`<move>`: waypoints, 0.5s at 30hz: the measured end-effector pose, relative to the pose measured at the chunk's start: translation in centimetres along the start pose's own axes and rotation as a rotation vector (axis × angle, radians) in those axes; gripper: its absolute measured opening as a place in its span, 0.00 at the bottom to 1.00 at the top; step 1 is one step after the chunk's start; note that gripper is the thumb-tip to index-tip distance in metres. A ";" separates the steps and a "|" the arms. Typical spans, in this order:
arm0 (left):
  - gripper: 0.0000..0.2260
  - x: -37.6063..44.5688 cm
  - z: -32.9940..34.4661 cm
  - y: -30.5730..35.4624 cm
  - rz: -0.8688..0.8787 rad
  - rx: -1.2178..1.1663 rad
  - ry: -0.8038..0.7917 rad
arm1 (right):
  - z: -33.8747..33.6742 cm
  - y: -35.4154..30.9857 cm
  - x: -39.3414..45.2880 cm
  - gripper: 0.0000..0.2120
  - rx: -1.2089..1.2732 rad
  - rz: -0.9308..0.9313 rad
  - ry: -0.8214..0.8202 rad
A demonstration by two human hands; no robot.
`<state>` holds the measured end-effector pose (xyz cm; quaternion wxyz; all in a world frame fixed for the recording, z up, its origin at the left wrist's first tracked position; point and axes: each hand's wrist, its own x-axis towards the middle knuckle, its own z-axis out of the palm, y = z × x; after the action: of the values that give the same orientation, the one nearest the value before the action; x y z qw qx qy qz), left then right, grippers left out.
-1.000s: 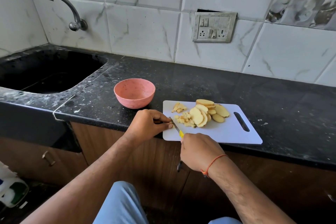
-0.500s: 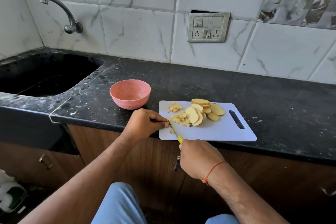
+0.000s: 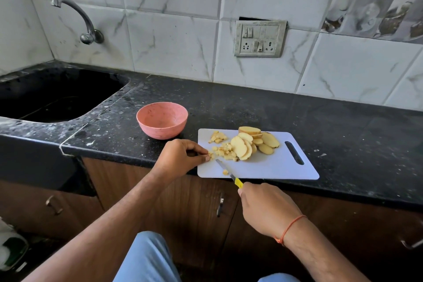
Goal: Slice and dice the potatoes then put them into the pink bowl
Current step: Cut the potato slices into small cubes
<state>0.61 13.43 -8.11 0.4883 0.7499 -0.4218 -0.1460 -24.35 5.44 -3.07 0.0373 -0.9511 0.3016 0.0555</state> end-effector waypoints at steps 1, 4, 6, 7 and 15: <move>0.08 0.0 0.0 0.0 0.002 0.006 -0.004 | 0.0 0.2 0.5 0.13 0.016 0.001 0.000; 0.08 0.1 -0.1 0.0 0.001 0.029 -0.020 | -0.4 0.5 2.1 0.14 0.112 0.011 0.027; 0.11 0.2 -0.1 0.0 0.021 0.079 -0.021 | -0.9 0.5 2.8 0.14 0.147 0.014 0.050; 0.14 0.3 -0.1 -0.1 0.038 0.114 -0.022 | -1.1 0.7 3.2 0.15 0.161 0.017 0.060; 0.14 0.7 -0.2 0.2 0.074 0.244 -0.054 | -2.0 4.6 6.6 0.19 0.546 0.043 0.184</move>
<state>1.05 12.97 -7.74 0.3871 0.7834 -0.4767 -0.0955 -21.51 -2.27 -2.10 0.2633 -0.9002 0.3277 -0.1134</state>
